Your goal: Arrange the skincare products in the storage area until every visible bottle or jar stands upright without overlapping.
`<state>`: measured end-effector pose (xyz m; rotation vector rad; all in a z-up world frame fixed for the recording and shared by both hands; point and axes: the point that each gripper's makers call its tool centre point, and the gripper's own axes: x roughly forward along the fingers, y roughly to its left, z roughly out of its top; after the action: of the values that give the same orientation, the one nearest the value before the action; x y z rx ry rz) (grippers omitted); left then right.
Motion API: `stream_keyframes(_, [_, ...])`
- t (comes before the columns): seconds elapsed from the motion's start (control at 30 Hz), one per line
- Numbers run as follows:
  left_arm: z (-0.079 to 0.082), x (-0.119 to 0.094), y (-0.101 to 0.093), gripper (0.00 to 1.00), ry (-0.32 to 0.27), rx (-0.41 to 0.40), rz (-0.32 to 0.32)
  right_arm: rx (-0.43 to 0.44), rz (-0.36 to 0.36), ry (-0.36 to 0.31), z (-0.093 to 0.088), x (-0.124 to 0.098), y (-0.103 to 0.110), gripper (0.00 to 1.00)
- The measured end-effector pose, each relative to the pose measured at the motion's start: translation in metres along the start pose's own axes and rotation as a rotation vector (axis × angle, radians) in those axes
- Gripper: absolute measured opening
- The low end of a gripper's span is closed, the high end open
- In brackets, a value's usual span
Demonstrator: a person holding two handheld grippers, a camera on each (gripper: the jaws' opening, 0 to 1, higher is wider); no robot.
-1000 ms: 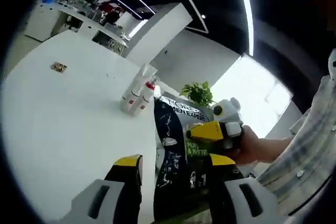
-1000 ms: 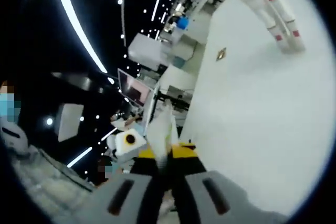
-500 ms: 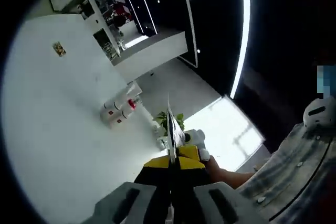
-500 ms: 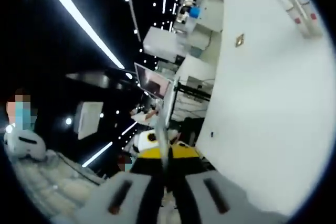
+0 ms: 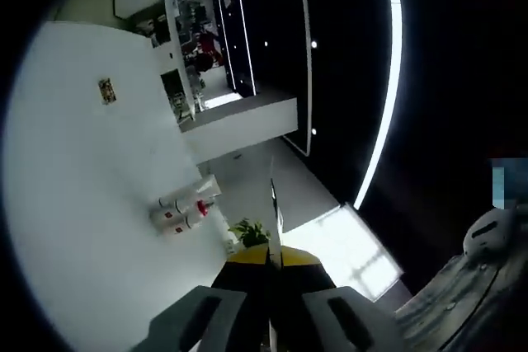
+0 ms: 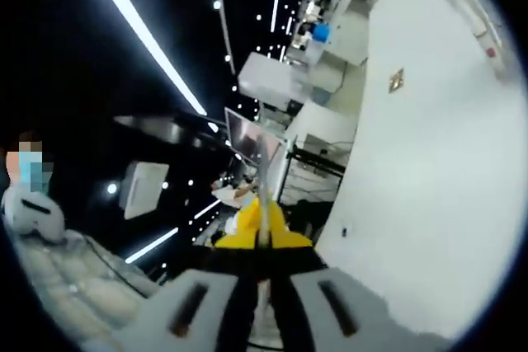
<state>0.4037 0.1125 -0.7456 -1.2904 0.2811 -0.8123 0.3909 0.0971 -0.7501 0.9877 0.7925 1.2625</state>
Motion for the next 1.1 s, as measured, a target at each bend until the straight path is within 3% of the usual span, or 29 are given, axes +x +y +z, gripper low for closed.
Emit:
stream_keyframes(0.17, [0.001,0.010,-0.003,0.01,-0.010,-0.035,-0.031,0.006,0.015,-0.023,0.010,-0.004,0.004,0.01])
stream_keyframes(0.27, [0.014,0.011,-0.004,0.01,-0.096,-0.110,-0.055,0.035,0.013,-0.032,0.013,-0.007,0.003,0.03])
stream_keyframes(0.3, [0.015,0.009,-0.001,0.01,-0.101,-0.123,-0.050,0.060,0.013,-0.023,0.010,-0.007,0.004,0.05])
stream_keyframes(0.4, [0.015,0.008,0.001,0.01,-0.110,-0.119,-0.037,0.001,-0.036,0.015,-0.002,-0.005,-0.002,0.05])
stream_keyframes(0.53, [0.010,0.008,0.004,0.02,-0.124,-0.120,-0.018,-0.014,-0.053,0.011,-0.007,-0.007,-0.006,0.01])
stream_keyframes(0.67, [0.003,0.004,0.000,0.03,-0.090,-0.079,-0.018,-0.038,-0.035,0.029,-0.009,-0.010,-0.002,0.00])
stream_keyframes(0.83, [-0.012,-0.005,-0.005,0.06,-0.056,-0.059,-0.021,-0.012,-0.012,-0.023,0.004,-0.017,0.001,0.00])
stream_keyframes(0.97, [-0.027,-0.009,-0.004,0.06,-0.018,-0.047,-0.010,-0.015,-0.015,-0.020,0.005,-0.020,0.003,0.00])
stream_keyframes(1.1, [-0.029,-0.011,0.000,0.04,-0.025,-0.036,0.009,-0.013,-0.030,-0.027,0.007,-0.024,-0.003,0.00])
